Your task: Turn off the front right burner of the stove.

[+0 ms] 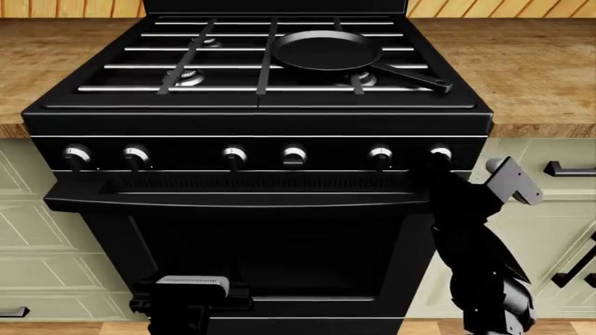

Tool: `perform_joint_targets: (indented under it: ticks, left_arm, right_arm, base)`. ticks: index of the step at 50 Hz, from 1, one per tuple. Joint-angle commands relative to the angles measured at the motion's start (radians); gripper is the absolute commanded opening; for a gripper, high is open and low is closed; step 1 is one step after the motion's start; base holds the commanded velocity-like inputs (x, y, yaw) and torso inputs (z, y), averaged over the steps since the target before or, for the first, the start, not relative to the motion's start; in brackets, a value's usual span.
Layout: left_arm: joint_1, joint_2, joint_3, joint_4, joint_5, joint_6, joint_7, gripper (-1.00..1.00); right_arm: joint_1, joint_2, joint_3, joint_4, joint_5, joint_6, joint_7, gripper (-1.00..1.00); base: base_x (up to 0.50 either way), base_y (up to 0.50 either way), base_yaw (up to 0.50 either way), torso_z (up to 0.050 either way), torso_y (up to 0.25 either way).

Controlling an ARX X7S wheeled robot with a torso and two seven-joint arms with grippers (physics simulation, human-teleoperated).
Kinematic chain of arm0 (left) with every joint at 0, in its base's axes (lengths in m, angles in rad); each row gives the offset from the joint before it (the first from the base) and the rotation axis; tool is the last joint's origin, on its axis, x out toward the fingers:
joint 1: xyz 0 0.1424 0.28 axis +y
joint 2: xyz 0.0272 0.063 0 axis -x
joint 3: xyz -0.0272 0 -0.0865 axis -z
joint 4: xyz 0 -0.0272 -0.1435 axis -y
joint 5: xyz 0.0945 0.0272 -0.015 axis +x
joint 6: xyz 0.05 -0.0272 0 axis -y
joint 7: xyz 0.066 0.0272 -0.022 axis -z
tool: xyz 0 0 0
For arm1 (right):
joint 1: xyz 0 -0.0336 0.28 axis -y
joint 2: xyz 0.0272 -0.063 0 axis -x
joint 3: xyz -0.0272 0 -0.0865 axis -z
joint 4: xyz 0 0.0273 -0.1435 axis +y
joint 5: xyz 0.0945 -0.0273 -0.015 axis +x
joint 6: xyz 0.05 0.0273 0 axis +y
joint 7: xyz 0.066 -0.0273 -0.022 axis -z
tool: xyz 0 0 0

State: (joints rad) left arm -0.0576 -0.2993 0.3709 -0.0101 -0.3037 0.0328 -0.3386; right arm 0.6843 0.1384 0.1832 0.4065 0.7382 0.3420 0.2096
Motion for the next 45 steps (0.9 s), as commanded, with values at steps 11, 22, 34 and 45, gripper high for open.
perform_joint_targets:
  ticks: [11,22,34,45]
  left_arm:
    - [-0.001,-0.003,0.005,0.0,-0.006,0.0,-0.004,1.0]
    - [-0.002,-0.005,0.007,0.0,-0.009,0.0,-0.006,1.0]
    - [-0.003,-0.006,0.009,-0.001,-0.011,0.002,-0.008,1.0]
    - [-0.003,-0.008,0.011,-0.001,-0.013,0.003,-0.011,1.0]
  right_arm:
    - [0.082,-0.031,0.007,0.047,0.218,-0.019,-0.051,-1.0]
    - [0.093,-0.032,0.011,0.06,0.249,-0.009,-0.049,-1.0]
    - [0.099,-0.026,-0.001,0.073,0.267,-0.009,-0.044,-1.0]
    - [0.098,-0.022,-0.012,0.074,0.278,-0.016,-0.041,-1.0]
  base:
    - [0.03,0.0,0.02,-0.001,0.0]
    - [0.03,0.0,0.02,-0.001,0.0]
    - [0.04,0.0,0.02,-0.001,0.0]
    - [0.04,0.0,0.02,-0.001,0.0]
